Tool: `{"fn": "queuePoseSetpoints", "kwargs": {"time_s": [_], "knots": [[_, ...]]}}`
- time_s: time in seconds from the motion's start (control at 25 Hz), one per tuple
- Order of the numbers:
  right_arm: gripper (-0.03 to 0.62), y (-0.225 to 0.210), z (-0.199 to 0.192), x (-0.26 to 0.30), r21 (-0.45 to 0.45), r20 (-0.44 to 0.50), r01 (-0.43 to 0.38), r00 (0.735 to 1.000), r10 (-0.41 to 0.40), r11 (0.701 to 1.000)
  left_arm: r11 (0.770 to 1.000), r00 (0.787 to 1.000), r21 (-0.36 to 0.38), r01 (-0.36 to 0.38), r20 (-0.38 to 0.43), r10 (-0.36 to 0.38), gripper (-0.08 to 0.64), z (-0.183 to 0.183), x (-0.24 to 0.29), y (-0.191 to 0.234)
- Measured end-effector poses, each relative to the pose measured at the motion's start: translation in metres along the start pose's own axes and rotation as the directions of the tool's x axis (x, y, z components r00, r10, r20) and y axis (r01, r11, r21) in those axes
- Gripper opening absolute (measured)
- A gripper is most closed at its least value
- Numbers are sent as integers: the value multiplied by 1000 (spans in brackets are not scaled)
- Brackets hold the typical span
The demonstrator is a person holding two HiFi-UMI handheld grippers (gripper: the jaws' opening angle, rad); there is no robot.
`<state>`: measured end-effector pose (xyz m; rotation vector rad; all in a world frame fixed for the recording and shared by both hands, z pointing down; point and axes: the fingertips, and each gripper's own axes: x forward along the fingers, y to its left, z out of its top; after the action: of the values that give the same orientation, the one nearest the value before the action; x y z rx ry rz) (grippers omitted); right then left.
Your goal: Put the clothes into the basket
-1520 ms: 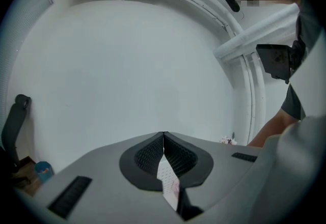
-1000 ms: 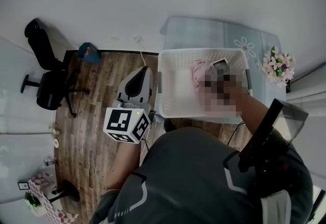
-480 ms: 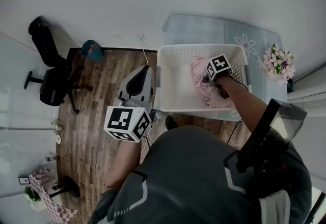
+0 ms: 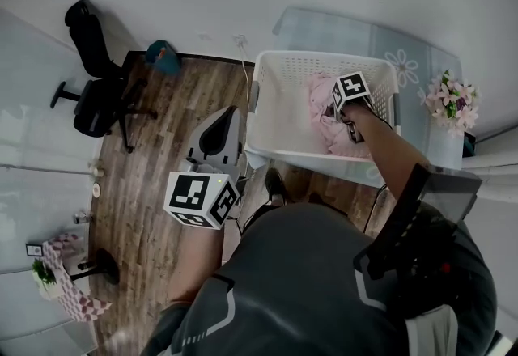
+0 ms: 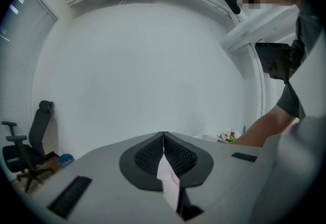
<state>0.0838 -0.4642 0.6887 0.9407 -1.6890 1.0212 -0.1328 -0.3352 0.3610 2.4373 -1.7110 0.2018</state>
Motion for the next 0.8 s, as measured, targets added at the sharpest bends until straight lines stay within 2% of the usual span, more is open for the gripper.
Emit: {"fn": "queuePoseSetpoints", "kwargs": {"time_s": [0.24, 0.44, 0.6, 0.8], "knots": [[399, -1, 4, -1, 4, 15, 3, 1000, -4, 1000, 994, 994, -8, -107, -25, 106, 11, -16, -39, -11], [416, 5, 0, -14, 34, 0, 2, 1000, -2, 999, 989, 989, 2, -150, -18, 150, 11, -14, -72, -15], [420, 13, 0, -32, 61, -6, 1, 1000, -1, 998, 991, 991, 5, -134, 9, 134, 11, -9, -81, -10], [420, 20, 0, -73, 97, 56, 13, 998, -18, 995, 998, 997, 14, -64, 40, 63, 11, 0, -88, -6]]}}
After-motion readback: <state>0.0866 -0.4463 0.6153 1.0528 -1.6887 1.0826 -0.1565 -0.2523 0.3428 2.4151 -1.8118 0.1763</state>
